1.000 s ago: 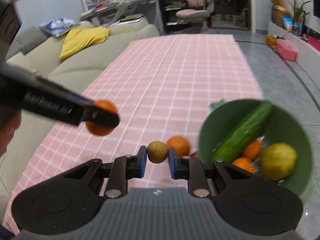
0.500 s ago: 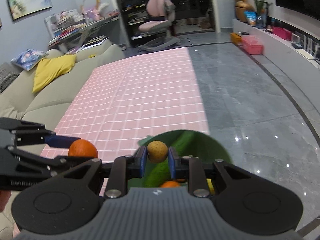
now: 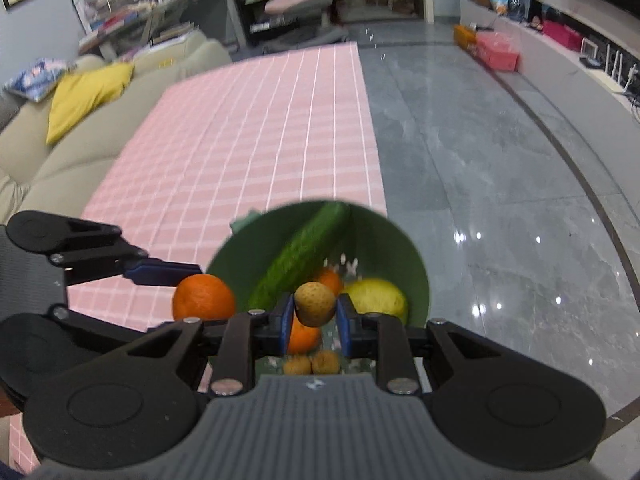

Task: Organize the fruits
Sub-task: 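Carry the orange and kiwi into the green colander with both tools, then open both tools to release the fruits and withdraw from the colander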

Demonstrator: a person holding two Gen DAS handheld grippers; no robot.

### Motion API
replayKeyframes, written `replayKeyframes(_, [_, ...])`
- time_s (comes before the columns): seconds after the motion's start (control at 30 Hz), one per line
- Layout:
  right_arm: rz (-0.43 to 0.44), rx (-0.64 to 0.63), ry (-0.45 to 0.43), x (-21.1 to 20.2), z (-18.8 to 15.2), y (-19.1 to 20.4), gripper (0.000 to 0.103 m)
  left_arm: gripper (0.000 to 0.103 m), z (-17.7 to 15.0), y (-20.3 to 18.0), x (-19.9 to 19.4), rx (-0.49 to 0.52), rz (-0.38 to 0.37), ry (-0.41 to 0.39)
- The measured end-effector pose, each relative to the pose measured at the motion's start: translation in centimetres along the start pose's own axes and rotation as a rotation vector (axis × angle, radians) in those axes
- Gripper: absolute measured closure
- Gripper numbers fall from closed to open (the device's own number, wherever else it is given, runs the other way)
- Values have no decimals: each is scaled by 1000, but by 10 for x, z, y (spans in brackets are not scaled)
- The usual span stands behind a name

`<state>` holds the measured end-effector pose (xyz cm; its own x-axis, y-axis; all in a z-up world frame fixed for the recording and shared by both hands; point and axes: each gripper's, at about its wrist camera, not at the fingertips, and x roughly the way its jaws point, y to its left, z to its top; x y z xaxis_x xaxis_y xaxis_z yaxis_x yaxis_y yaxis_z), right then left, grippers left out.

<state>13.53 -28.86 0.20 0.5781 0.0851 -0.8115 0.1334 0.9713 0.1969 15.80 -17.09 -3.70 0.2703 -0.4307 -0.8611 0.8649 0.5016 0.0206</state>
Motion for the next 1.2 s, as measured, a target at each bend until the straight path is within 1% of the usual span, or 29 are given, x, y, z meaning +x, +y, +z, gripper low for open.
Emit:
replayKeyframes(0.13, [0,-10,79,15,-6,-1,84,52,-3,-3,19,29,-16,74])
replayKeyframes(0.27, [-10,-7,135,32,-13,-3,84,52,0,-2,32,48,-25,119])
replayKeyframes(0.43, [-20,-4,178,48,-14,-3,84,52,3,4,42,27,-48,160])
replayKeyframes(0.57, [-17,-13,196,52,-15,-2,84,52,4,2,48,43,-52,177])
replayKeyframes(0.83, [-20,-21,231,67,-19,-3,83,52,5,1,59,52,-49,206])
replayKeyframes(0.9, [-23,-17,236,71,-19,-3,83,50,6,0,61,59,-44,212])
replayKeyframes(0.93, [-24,-14,237,72,-18,-4,82,47,6,-1,62,67,-35,215])
replayKeyframes(0.97, [-27,-11,236,73,-17,-4,76,46,7,-3,63,75,-28,216])
replayKeyframes(1.0, [-30,-8,232,72,-17,-5,70,46,7,-4,62,84,-20,214])
replayKeyframes(1.03, [-29,-5,226,71,-16,-5,69,46,7,-5,61,92,-11,205])
replayKeyframes(1.2, [-32,12,197,63,-12,-8,67,40,13,-1,42,73,-20,139])
